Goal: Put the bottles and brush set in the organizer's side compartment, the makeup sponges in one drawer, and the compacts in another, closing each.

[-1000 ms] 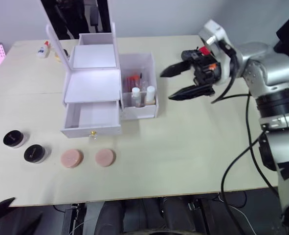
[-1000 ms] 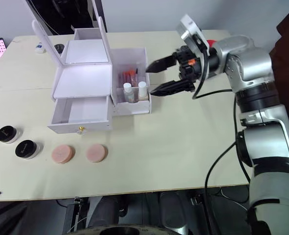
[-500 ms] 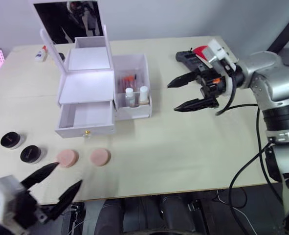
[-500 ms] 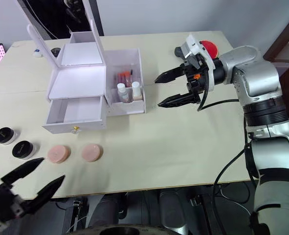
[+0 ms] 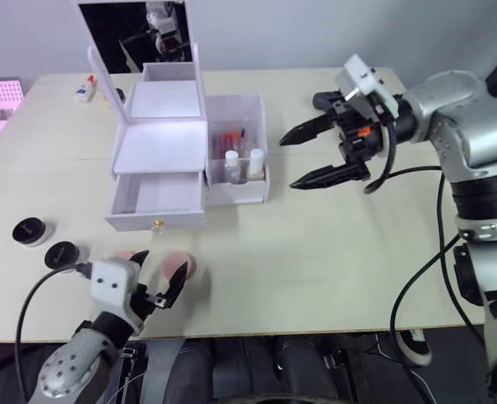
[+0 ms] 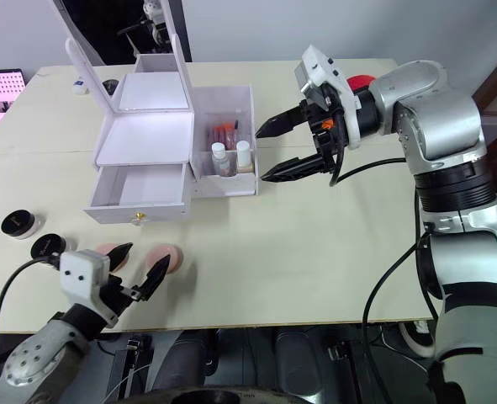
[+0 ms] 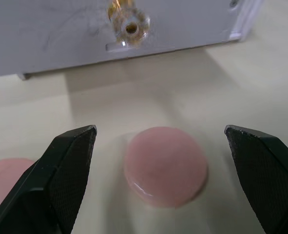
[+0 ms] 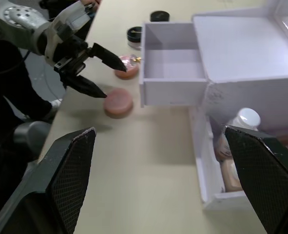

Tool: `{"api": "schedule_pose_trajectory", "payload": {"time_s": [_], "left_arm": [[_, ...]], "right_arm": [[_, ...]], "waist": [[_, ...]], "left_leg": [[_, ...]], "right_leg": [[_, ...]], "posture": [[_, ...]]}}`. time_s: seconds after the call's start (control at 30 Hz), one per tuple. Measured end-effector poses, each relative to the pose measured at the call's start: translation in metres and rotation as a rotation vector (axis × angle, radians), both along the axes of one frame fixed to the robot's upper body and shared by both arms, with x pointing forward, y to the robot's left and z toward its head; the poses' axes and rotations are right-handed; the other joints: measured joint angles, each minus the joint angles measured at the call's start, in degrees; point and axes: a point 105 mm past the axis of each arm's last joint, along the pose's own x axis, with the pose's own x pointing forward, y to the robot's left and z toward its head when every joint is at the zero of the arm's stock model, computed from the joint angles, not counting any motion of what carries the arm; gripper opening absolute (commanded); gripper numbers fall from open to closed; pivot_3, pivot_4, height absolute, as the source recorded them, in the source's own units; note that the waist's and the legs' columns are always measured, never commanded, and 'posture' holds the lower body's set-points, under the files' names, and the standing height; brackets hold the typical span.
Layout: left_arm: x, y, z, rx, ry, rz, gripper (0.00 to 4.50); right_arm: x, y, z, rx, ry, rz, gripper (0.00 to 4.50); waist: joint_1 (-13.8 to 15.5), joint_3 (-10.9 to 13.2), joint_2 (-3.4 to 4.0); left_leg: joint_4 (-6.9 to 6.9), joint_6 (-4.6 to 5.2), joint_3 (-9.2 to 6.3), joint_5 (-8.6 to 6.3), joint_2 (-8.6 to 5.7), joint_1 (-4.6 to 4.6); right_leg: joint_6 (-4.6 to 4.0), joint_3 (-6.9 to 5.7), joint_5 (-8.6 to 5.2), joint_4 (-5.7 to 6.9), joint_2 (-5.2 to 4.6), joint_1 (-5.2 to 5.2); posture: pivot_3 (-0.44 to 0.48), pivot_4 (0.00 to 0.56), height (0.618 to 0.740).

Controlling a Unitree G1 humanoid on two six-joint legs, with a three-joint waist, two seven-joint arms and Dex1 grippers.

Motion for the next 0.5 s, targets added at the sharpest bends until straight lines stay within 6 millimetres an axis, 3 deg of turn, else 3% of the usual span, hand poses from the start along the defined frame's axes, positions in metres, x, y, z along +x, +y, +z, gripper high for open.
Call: {"api": "schedule_pose_trajectory", "payload": {"time_s": [0.2, 0.5], "left_arm": [[0.008, -0.014, -0.012, 0.034, 0.087, -0.022, 4.44], [0.002, -0.010, -0.023, 0.053, 0.167, 0.032, 4.44]], "right_arm": [[-0.001, 0.004, 0.006, 0.002, -0.016, 0.010, 4.50], [0.001, 0.004, 0.006, -0.002, -0.023, -0.001, 4.50]], "waist": [[0.09, 0.00, 0.00], [0.06, 0.00, -0.01]], "left_leg": [[0.00, 0.00, -0.01, 0.00, 0.02, 0.00], [0.01, 0.00, -0.01, 0.00, 0.03, 0.00]], "right_leg": [[-0.01, -0.01, 0.01, 0.01, 0.02, 0.01], [-0.01, -0.01, 0.01, 0.00, 0.02, 0.01]], "posture": [[0.000, 0.150, 0.740], [0.000, 0.150, 0.740]]}}
